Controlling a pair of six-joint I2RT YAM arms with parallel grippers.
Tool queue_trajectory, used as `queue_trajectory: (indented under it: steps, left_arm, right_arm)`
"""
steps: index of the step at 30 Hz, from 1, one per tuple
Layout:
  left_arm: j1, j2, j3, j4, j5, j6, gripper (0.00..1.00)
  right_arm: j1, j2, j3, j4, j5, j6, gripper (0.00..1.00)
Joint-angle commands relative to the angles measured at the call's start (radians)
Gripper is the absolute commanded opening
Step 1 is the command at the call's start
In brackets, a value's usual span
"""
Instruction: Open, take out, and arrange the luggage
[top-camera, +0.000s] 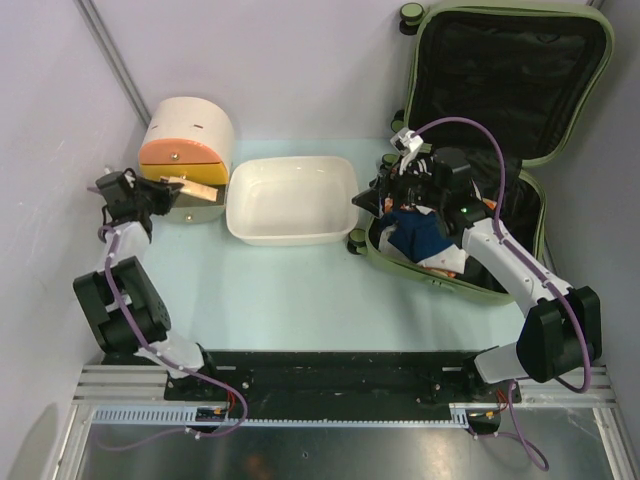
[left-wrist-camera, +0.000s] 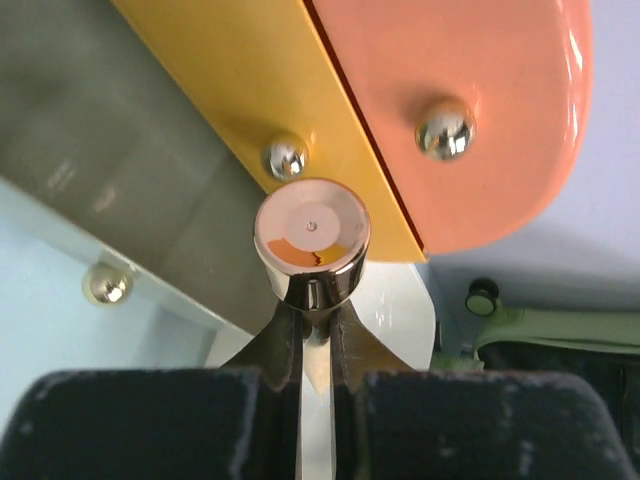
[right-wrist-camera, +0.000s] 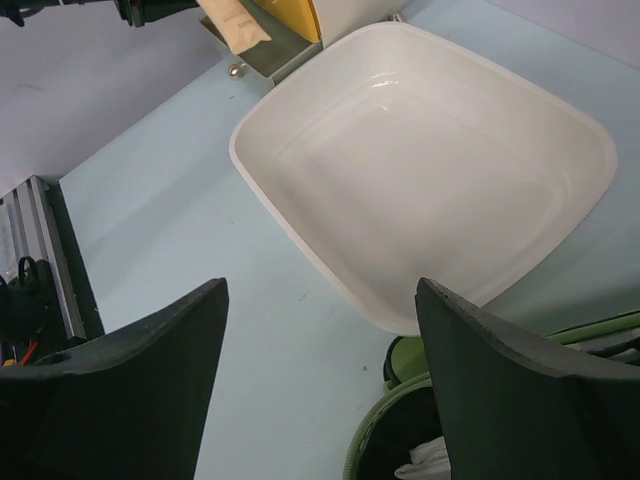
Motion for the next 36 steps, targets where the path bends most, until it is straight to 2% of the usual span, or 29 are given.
queue_trajectory:
  steps: [1, 5, 7, 8, 10, 13, 15, 17, 22, 24, 25, 26, 29, 34, 36]
  left_arm:
    - [0.026, 0.064, 0.107, 0.004, -0.034, 0.021, 0.0]
    - [0.029, 0.098, 0.116, 0.005, -0.043, 0.009, 0.02]
    - [0.029, 0.11, 0.106, 0.013, -0.039, 0.003, 0.08]
    - [0.03, 0.118, 0.104, 0.019, -0.031, 0.0, 0.14]
    - [0.027, 0.136, 0.107, 0.039, -0.016, -0.002, 0.34]
    - [0.027, 0.149, 0.113, 0.045, 0.007, 0.014, 0.54]
    - [0.035, 0.143, 0.107, 0.034, 0.019, 0.018, 0.79]
    - [0.046, 0.115, 0.09, 0.014, 0.029, 0.027, 0.8]
    - [0.092, 0.028, 0.018, -0.006, 0.042, 0.061, 0.75]
    - [0.109, 0.012, -0.002, -0.009, 0.05, 0.076, 0.68]
    - [0.11, 0.006, -0.017, -0.009, 0.05, 0.09, 0.62]
    - [0.113, 0.009, -0.02, -0.009, 0.052, 0.098, 0.44]
    - [0.113, 0.041, -0.02, -0.01, 0.068, 0.116, 0.15]
    - [0.112, 0.086, -0.006, -0.016, 0.029, 0.133, 0.01]
    - [0.11, 0.107, -0.003, -0.022, 0.019, 0.133, 0.0]
  right_arm:
    - [-0.01, -0.015, 0.034, 0.01, -0.005, -0.022, 0.8]
    - [-0.016, -0.013, 0.034, 0.023, 0.001, -0.019, 0.8]
    - [-0.019, -0.012, 0.034, 0.028, 0.002, -0.017, 0.8]
    - [-0.019, -0.013, 0.035, 0.03, 0.001, -0.016, 0.8]
    - [-0.019, -0.009, 0.035, 0.028, -0.001, -0.016, 0.8]
    - [-0.019, -0.001, 0.035, 0.031, -0.008, -0.013, 0.8]
    - [-0.019, 0.003, 0.037, 0.036, -0.013, -0.008, 0.8]
    - [-0.019, 0.006, 0.042, 0.039, -0.016, -0.008, 0.8]
    - [-0.019, 0.01, 0.042, 0.034, -0.018, -0.011, 0.8]
    - [-0.019, 0.01, 0.042, 0.03, -0.021, -0.014, 0.8]
    - [-0.018, 0.01, 0.042, 0.025, -0.021, -0.016, 0.8]
    - [-0.019, 0.011, 0.042, 0.023, -0.019, -0.017, 0.8]
    - [-0.019, 0.011, 0.042, 0.022, -0.022, -0.017, 0.8]
    - [-0.019, 0.007, 0.043, 0.014, -0.016, -0.024, 0.8]
    - [-0.022, 0.008, 0.042, 0.008, -0.014, -0.031, 0.8]
